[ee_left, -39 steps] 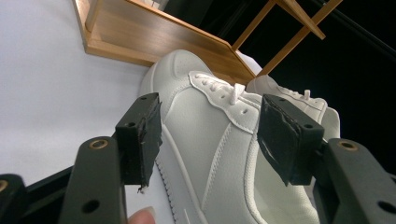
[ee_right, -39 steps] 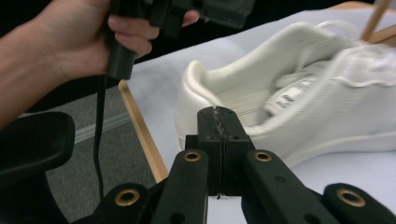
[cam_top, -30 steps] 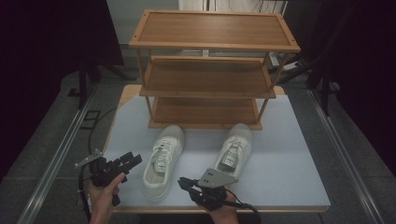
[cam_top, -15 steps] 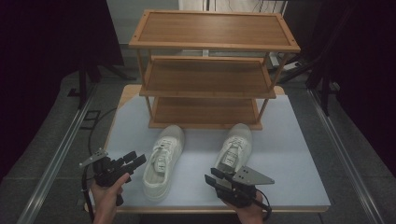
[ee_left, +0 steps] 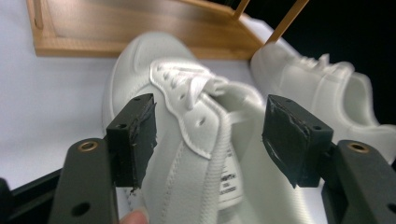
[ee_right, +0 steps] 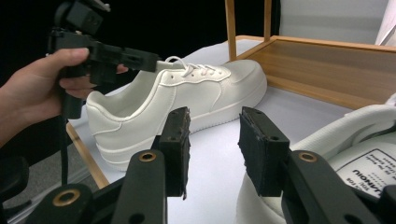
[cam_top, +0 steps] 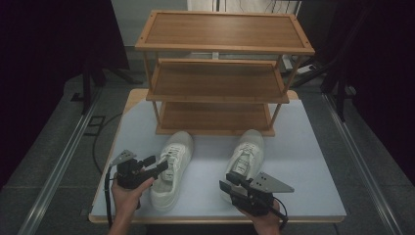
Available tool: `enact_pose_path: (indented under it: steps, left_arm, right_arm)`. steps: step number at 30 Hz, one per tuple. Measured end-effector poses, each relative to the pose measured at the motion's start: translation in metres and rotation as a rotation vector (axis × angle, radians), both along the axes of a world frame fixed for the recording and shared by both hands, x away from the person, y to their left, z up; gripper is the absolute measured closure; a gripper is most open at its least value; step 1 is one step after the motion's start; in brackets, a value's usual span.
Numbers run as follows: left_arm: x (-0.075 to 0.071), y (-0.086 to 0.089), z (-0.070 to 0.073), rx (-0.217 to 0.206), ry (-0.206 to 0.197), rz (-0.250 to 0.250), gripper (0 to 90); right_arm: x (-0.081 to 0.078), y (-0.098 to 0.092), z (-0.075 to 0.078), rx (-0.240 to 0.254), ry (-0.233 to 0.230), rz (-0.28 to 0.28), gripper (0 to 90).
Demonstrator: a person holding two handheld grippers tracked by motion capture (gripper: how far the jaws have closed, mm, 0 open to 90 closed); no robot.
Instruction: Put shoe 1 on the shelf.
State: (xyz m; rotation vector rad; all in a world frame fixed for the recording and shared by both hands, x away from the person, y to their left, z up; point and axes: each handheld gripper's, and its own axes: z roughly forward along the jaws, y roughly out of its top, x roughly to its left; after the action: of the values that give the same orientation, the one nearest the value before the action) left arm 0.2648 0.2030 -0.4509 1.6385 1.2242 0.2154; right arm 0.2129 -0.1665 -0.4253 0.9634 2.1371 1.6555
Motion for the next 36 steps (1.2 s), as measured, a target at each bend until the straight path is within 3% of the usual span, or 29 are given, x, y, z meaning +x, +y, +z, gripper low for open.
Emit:
enact_pose_path:
  steps: [5,9,11,14,18,24,30,34,36]
  left_arm:
    - [0.006,-0.006,-0.007,0.048,0.017,0.005,34.9]
    - [0.014,-0.01,-0.015,0.088,0.046,0.05,36.9]
    - [0.015,-0.01,-0.018,0.098,0.048,0.058,41.8]
    - [0.015,-0.008,-0.02,0.071,0.044,0.079,49.2]
    - [0.011,-0.011,-0.017,0.108,0.005,0.105,64.9]
    - [0.01,-0.006,-0.018,0.073,-0.003,0.12,76.6]
    - [0.009,-0.004,-0.02,0.056,-0.024,0.118,80.5]
    - [0.01,0.001,-0.021,0.028,-0.029,0.108,81.2]
    - [0.01,0.005,-0.022,-0.008,-0.03,0.093,81.5]
  right_arm:
    - [0.0,0.003,-0.002,-0.012,0.006,0.009,61.9]
    - [0.002,0.004,-0.004,-0.013,0.015,0.003,61.9]
    - [0.002,0.004,-0.004,-0.013,0.015,0.002,61.9]
    - [0.001,0.003,-0.004,-0.009,0.016,0.004,61.9]
    - [0.001,0.003,-0.004,-0.008,0.016,-0.001,61.9]
    - [0.001,0.004,-0.004,-0.011,0.015,0.003,61.9]
    - [0.001,0.004,-0.005,-0.013,0.011,-0.005,62.0]
    - [0.001,0.003,-0.004,-0.005,0.012,-0.007,62.1]
    - [0.001,0.003,-0.004,-0.005,0.009,-0.006,62.2]
